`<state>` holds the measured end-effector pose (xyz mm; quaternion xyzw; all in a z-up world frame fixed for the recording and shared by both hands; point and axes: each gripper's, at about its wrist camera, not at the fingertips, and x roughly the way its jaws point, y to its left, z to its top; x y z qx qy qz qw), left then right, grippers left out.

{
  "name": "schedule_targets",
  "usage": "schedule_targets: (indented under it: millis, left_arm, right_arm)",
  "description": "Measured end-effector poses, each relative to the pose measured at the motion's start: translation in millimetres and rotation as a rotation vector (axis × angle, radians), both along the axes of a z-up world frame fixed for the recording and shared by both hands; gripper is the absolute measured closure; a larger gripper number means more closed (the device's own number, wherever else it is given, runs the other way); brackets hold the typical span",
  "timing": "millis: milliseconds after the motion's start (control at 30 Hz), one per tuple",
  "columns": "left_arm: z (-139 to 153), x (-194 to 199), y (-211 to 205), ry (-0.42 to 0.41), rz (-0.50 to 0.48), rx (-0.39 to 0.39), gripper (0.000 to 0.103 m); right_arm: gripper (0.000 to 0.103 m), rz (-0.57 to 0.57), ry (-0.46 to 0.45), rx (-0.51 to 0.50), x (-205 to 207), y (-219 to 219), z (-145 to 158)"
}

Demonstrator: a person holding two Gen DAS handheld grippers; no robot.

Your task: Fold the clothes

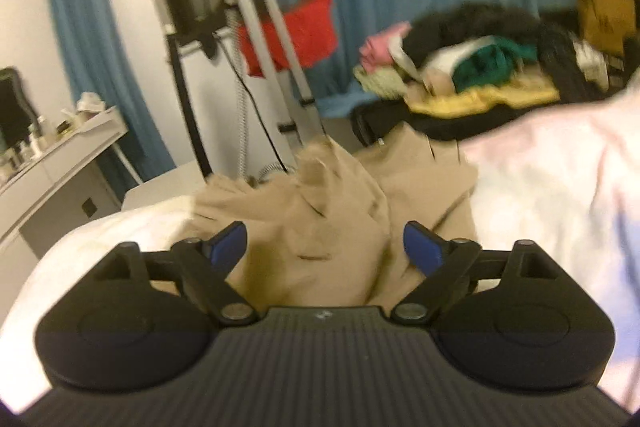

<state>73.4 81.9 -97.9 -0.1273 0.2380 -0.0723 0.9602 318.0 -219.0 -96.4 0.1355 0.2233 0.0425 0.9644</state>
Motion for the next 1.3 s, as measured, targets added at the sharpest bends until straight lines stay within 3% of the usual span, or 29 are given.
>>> schedule_targets:
  millis: [267, 400, 567, 700, 933, 1067, 1200, 1267, 1300]
  left_arm:
    - [12.5, -19.3, -8.2, -0.009, -0.058, -0.015, 0.002]
    - [23.0, -35.8, -0.8, 0.016, -0.077, -0.077, 0.004]
    - [39.6, -67.7, 8.0, 0.043, -0.084, -0.148, 0.006]
    - [41.2, -82.6, 21.2, 0.088, -0.051, -0.198, 0.006]
    - [9.4, -77.3, 58.1, 0.283, 0.065, -0.367, 0.015]
    - [-13.8, -70.9, 74.1, 0.418, 0.161, -0.422, 0.029]
    - [-19.9, -71.4, 80.9, 0.435, 0.195, -0.439, 0.036]
    - [-20.3, -72.4, 78.2, 0.45, 0.206, -0.398, 0.065]
    - [-20.8, -72.3, 75.3, 0.46, 0.207, -0.369, 0.072]
  right_arm:
    - [0.017, 0.096, -0.01, 0.019, -123.6, 10.9, 51.4]
    - [0.017, 0.117, 0.039, 0.054, -207.0, 10.9, 57.2]
    - [0.017, 0.111, 0.091, 0.072, -283.5, 8.4, 53.7]
    - [0.017, 0.091, 0.115, 0.113, -322.5, 1.0, 43.8]
    - [0.017, 0.036, 0.15, 0.185, -339.2, -14.1, 32.0]
    - [0.017, 0.004, 0.169, 0.226, -348.8, -22.7, 25.3]
    - [0.017, -0.029, 0.184, 0.268, -356.4, -33.2, 19.3]
    - [0.017, -0.04, 0.191, 0.28, -357.3, -36.1, 17.5]
    - [0.017, -0.045, 0.194, 0.285, -357.7, -37.3, 16.7]
